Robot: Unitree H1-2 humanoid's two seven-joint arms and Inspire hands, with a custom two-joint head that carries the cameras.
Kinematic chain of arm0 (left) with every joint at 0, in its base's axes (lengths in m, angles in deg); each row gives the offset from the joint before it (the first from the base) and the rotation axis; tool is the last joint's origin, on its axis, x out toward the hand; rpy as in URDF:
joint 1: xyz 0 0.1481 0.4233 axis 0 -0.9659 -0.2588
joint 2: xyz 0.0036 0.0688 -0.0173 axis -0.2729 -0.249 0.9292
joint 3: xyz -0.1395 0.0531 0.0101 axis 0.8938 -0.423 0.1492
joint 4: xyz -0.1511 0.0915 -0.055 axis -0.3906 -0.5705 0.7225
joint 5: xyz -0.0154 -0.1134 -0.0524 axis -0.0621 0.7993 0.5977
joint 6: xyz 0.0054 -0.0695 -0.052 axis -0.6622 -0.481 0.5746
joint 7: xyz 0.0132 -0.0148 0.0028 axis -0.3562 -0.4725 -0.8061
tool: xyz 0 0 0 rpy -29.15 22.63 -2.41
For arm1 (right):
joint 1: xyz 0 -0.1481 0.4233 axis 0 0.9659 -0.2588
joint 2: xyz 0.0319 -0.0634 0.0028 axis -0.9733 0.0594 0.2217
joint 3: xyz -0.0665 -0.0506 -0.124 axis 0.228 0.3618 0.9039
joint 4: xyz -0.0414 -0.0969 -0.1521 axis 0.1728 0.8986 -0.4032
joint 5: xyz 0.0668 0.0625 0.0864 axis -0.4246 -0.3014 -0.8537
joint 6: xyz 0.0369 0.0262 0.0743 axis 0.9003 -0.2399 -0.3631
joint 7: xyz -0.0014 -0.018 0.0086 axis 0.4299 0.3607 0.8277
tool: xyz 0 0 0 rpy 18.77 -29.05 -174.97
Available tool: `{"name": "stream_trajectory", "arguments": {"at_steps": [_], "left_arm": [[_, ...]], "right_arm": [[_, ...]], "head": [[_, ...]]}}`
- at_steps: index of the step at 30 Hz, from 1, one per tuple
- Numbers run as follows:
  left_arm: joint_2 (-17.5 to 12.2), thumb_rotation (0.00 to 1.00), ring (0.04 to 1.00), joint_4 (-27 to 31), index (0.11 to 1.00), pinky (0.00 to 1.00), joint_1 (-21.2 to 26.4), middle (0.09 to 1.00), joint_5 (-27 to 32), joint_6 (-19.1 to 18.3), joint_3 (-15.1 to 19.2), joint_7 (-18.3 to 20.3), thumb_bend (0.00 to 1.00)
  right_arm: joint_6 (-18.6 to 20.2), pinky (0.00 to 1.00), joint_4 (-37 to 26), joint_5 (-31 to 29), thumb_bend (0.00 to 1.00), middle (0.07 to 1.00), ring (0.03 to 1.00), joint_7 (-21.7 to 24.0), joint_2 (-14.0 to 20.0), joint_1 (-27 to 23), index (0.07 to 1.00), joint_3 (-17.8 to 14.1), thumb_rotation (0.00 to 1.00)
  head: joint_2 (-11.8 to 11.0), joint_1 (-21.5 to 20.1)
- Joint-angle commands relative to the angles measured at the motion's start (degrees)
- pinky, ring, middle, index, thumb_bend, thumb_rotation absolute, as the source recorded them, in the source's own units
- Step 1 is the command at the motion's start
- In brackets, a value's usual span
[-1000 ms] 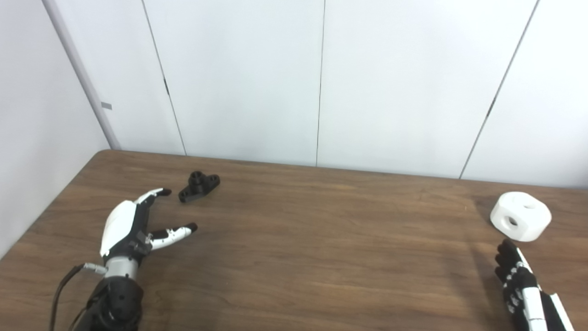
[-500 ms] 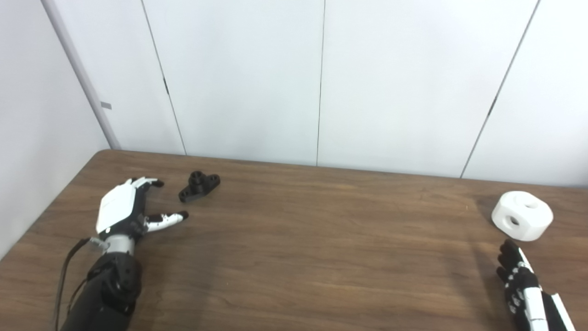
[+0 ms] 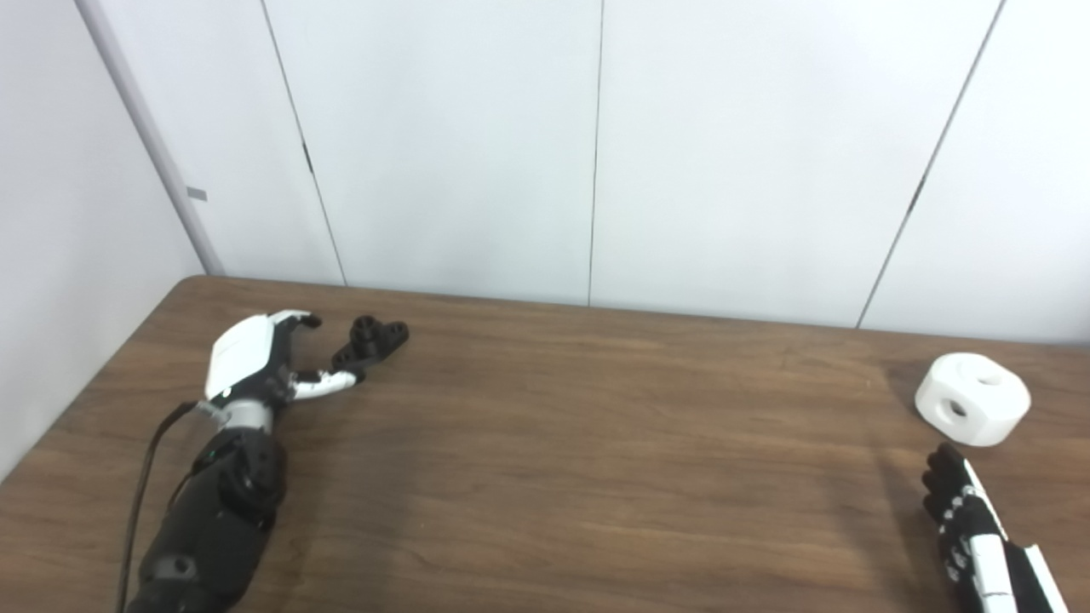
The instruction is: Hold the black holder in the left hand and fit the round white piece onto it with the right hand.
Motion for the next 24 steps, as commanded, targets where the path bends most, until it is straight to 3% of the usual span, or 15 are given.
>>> {"name": "stream_trajectory", "arguments": {"at_steps": [1,24], "left_arm": [[-1.9,0.36,0.95,0.1,0.783,1.0,4.0,0.892,0.1,-0.2,-0.4,-0.1,0.88],[-1.3,0.35,0.965,-6.4,0.73,1.0,8.8,0.891,0.6,-5.5,-5.6,1.5,0.87]], "right_arm": [[-0.4,1.0,4.1,-0.7,0.55,0.981,0.983,-0.6,-3.1,4.1,0.976,1.3,0.99],[0.1,1.0,3.6,-0.2,0.58,0.981,0.972,-1.0,-3.4,4.2,0.977,1.2,0.98]], "head": [[0.0,0.1],[0.5,0.2]]}}
